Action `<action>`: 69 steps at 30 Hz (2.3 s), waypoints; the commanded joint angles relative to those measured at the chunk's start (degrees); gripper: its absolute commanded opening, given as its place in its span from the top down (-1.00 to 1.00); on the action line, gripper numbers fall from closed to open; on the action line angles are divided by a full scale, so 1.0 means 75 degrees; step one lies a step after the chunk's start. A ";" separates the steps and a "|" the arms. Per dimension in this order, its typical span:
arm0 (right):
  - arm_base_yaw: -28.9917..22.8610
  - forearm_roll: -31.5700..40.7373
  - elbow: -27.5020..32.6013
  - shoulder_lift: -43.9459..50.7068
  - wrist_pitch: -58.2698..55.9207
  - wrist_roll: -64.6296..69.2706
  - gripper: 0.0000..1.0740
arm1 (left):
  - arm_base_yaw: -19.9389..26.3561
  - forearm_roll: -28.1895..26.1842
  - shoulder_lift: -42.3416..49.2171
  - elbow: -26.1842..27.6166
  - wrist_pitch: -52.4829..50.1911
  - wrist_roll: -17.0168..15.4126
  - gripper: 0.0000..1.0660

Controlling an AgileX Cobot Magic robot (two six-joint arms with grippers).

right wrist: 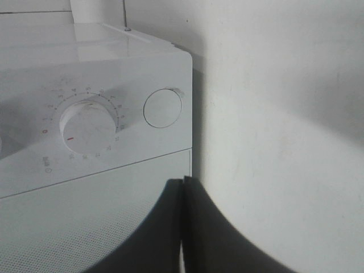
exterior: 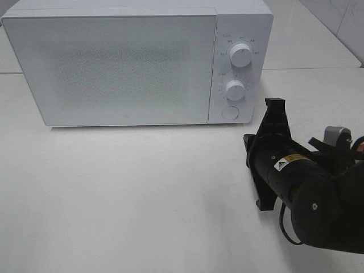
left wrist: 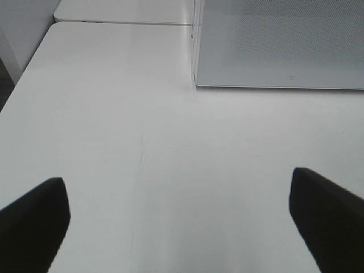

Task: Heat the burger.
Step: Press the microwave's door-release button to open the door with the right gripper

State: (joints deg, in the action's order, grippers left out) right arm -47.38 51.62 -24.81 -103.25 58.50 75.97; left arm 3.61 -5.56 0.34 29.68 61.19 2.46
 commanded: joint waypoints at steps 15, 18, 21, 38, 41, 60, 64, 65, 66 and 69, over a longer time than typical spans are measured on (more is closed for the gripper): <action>0.1528 -0.2116 -0.1597 -0.1131 -0.0863 0.0504 1.00 | -0.0031 0.0000 0.0183 -0.0015 0.0008 0.0015 -0.83; 0.1589 -0.2185 -0.1673 -0.1169 -0.0894 0.0504 1.00 | -0.0031 0.0000 0.0183 -0.0015 0.0008 0.0015 -0.83; 0.1780 -0.2238 -0.1948 -0.1383 -0.1016 0.0512 1.00 | -0.0031 0.0000 0.0183 -0.0015 0.0008 0.0015 -0.83; 0.2139 -0.2246 -0.2880 -0.2200 -0.1062 0.0649 1.00 | -0.0031 0.0000 0.0183 -0.0015 0.0008 0.0015 -0.83; 0.2139 -0.2177 -0.2979 -0.2322 -0.1031 0.0680 1.00 | -0.0031 0.0000 0.0183 -0.0015 0.0008 0.0015 -0.83; 0.2414 -0.1971 -0.3598 -0.2681 -0.0435 0.0405 1.00 | -0.0031 -0.0008 0.0138 -0.0015 0.0008 0.0015 -0.83; 0.2498 -0.1994 -0.3759 -0.2689 -0.0313 0.0382 1.00 | -0.0031 -0.0008 0.0138 -0.0015 0.0008 0.0015 -0.83; 0.2498 -0.1994 -0.3873 -0.2697 -0.0138 0.0374 1.00 | -0.0031 -0.0008 0.0138 -0.0015 0.0008 0.0015 -0.83; 0.2498 -0.1994 -0.3873 -0.2697 -0.0138 0.0374 1.00 | -0.0031 -0.0008 0.0138 -0.0015 0.0008 0.0015 -0.83; 0.2498 -0.1986 -0.4072 -0.2796 0.0176 0.0367 1.00 | -0.0031 -0.0008 0.0138 -0.0015 0.0008 0.0015 -0.83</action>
State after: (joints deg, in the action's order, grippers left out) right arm -30.25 37.93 -52.08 -124.56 50.36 79.47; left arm 3.61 -5.56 0.34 29.68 61.19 2.46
